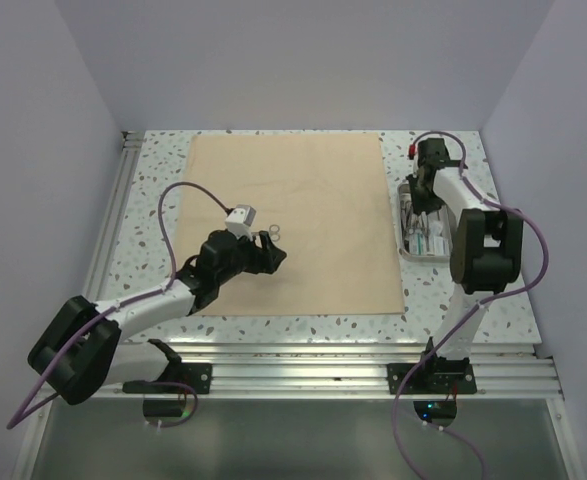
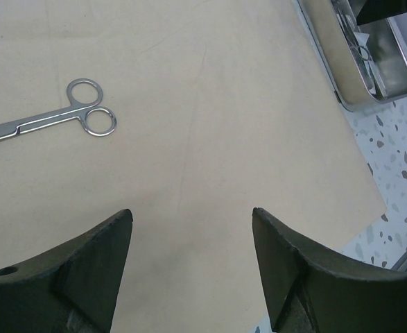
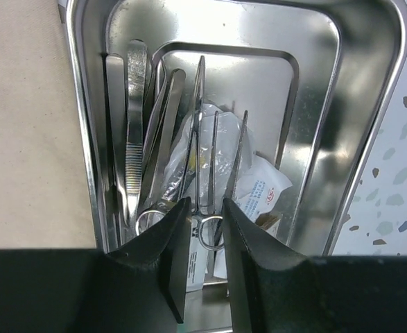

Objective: Prepare the surgical pack

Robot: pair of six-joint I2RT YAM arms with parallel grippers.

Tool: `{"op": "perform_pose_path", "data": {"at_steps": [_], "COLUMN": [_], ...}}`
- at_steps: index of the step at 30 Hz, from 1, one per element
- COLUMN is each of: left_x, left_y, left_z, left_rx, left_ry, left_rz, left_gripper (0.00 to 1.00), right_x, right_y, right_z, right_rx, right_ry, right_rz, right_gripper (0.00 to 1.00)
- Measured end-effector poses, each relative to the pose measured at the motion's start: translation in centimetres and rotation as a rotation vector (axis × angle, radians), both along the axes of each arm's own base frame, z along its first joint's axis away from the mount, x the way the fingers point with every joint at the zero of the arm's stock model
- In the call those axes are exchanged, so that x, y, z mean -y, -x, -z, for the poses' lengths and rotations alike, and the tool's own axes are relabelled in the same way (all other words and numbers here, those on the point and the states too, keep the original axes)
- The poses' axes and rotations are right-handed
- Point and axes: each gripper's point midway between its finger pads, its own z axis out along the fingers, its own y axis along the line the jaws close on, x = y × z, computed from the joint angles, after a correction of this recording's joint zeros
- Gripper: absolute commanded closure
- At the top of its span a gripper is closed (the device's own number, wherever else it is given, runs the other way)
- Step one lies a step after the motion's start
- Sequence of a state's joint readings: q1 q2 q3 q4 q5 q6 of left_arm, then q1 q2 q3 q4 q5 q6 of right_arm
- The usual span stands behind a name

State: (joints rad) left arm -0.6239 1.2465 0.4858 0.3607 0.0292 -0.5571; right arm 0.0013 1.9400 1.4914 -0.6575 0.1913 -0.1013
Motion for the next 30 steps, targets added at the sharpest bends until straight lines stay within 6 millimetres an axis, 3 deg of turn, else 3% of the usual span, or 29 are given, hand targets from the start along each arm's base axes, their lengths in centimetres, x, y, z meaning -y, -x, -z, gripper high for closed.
{"op": "perform_pose_path", "data": {"at_steps": [5,7,11,15,18,20,25,30], "left_x": [-0.3,-0.6,-1.4,-3.5,-5.9,-6.9,-7.5,-7.9], "left_y": [-0.2,-0.2,-0.6,-2.0,-3.2,-3.6,-3.7,-3.7], "left_z": [0.0,-0.1,-1.0,-1.4,-1.0,-0.7,0.7,3.0], "left_rx": [0.009,0.017,0.05,0.058,0.041,0.025,-0.027,-0.11], "left_ry": [-0.007,-0.012,-0.012,-0.006,-0.004,-0.003,-0.003,-0.002], "left_rz": [-0.016,-0.03,-0.065,-0.13,-0.204,-0.233,-0.236,-0.236], "left_gripper": [0.25,0.21,0.15,0.14,0.13,0.13,0.15,0.19], "right_x": [-0.8,-1.4,-3.7,-8.8,-14.5,-17.5,-24.4,-31.4], "right_y": [0.0,0.5,1.7,1.0,1.1,1.3,1.7,0.8], "right_z": [0.1,0.2,-1.9,-6.6,-8.6,-8.6,-7.0,-4.2], "right_rx": [0.007,0.014,0.068,0.218,0.284,0.29,0.256,0.191], "right_ry": [0.0,-0.004,-0.025,-0.122,-0.217,-0.267,-0.441,-0.604], "right_rz": [-0.007,-0.017,-0.071,-0.203,-0.33,-0.386,-0.471,-0.499], "right_gripper": [0.61,0.59,0.52,0.46,0.32,0.33,0.47,0.46]}}
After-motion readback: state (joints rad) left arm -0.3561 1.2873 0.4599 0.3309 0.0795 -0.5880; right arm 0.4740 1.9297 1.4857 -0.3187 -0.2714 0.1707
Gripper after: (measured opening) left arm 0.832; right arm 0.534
